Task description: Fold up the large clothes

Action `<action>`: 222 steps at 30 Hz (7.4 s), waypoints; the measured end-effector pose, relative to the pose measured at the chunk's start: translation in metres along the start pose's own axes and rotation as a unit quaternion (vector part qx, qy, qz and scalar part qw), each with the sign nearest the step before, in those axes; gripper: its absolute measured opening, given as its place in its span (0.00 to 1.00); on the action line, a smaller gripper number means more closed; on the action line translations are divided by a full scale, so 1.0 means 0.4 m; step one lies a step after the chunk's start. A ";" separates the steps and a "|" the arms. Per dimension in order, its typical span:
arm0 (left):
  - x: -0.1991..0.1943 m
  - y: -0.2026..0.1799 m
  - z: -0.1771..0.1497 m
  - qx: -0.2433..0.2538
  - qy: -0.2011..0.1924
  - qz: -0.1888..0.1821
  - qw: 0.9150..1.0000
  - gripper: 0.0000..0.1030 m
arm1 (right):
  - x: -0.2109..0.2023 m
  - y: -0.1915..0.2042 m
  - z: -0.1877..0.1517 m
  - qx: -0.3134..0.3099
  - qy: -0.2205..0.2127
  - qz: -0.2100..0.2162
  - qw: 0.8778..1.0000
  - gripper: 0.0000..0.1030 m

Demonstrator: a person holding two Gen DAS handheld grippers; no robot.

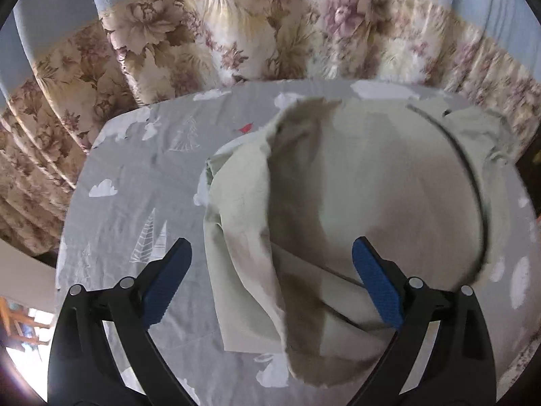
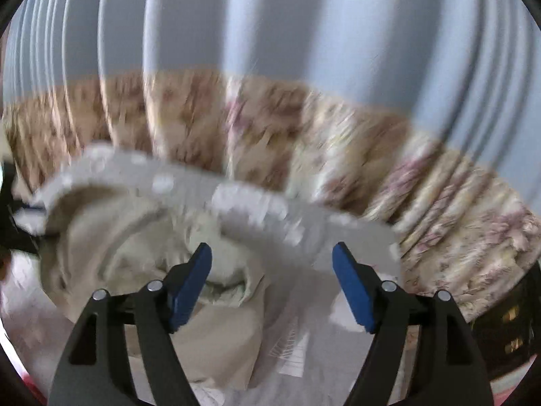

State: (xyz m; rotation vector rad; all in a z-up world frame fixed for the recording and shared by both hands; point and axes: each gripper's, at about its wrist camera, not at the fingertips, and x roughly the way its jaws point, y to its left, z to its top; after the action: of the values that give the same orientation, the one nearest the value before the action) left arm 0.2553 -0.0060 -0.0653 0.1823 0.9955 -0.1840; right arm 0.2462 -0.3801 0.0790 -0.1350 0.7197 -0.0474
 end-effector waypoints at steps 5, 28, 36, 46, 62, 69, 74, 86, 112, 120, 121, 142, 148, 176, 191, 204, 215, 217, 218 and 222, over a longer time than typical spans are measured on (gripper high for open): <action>0.030 0.004 -0.007 0.003 0.014 0.020 1.000 0.85 | 0.088 0.094 -0.057 -0.125 0.001 0.053 0.991 0.72; 0.126 0.239 0.313 -0.148 -0.003 -0.073 0.986 0.08 | 0.384 -0.163 0.026 0.123 0.051 0.001 0.991 0.15; 0.135 0.294 0.269 -0.115 -0.008 -0.005 0.993 0.85 | 0.397 -0.230 -0.051 0.258 0.068 0.136 0.954 0.64; 0.022 0.304 0.147 -0.112 -0.066 0.035 0.991 0.87 | 0.275 -0.163 -0.160 0.248 0.040 0.134 0.959 0.71; 0.089 0.470 0.233 -0.271 0.007 -0.376 0.886 0.90 | 0.363 -0.026 -0.095 0.151 0.053 0.097 0.982 0.72; 0.010 0.323 0.182 -0.108 -0.047 -0.057 0.991 0.95 | 0.349 -0.047 -0.106 0.152 0.050 0.083 0.984 0.74; 0.069 0.241 0.039 -0.040 -0.017 0.012 0.999 0.95 | 0.405 -0.034 -0.089 0.159 0.070 0.114 0.978 0.75; 0.250 0.166 0.187 -0.059 0.001 0.060 0.996 0.96 | 0.507 0.062 -0.027 -0.014 0.081 -0.112 0.990 0.00; 0.215 0.080 0.182 -0.032 0.014 0.094 0.995 0.93 | 0.488 0.154 -0.066 0.054 0.098 0.092 0.989 0.18; 0.300 0.073 0.217 -0.009 0.004 0.200 0.980 0.97 | 0.486 -0.047 -0.057 0.106 0.080 -0.066 0.989 0.01; 0.316 0.095 0.225 -0.017 0.012 0.218 0.976 0.97 | 0.455 -0.084 -0.066 0.150 0.063 -0.040 0.986 0.03; 0.384 -0.031 0.190 -0.037 0.044 0.088 0.994 0.97 | 0.558 0.236 -0.057 0.033 0.116 0.067 0.990 0.57; 0.397 -0.044 0.199 -0.035 0.034 0.098 0.994 0.97 | 0.584 0.224 -0.040 0.055 0.116 0.073 0.989 0.57; 0.299 0.051 0.277 -0.006 0.045 0.036 0.998 0.97 | 0.528 0.086 0.000 0.066 0.132 0.055 0.987 0.72; 0.349 0.068 0.374 -0.077 -0.023 0.023 0.996 0.00 | 0.486 0.062 0.061 0.075 -0.009 0.020 0.997 0.04; 0.235 0.143 0.294 -0.050 -0.019 0.115 0.992 0.61 | 0.457 -0.023 0.020 0.178 0.047 0.039 0.982 0.66; 0.267 -0.081 0.110 -0.002 0.019 0.043 0.999 0.85 | 0.418 0.225 -0.127 0.079 0.092 0.070 0.990 0.70; 0.272 -0.086 0.094 0.008 0.004 0.061 0.998 0.93 | 0.432 0.223 -0.144 0.071 0.097 0.071 0.990 0.70; 0.278 -0.081 0.091 0.003 0.003 0.058 0.998 0.95 | 0.434 0.228 -0.148 0.065 0.096 0.066 0.991 0.70; 0.304 -0.059 0.094 -0.023 0.011 0.039 0.999 0.97 | 0.449 0.246 -0.154 0.046 0.082 0.041 0.995 0.74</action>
State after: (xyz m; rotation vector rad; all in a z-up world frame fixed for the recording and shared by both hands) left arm 0.3449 -0.0465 -0.1494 0.1806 1.0111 -0.0874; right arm 0.3401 -0.3055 -0.0976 -0.0121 0.8844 -0.0129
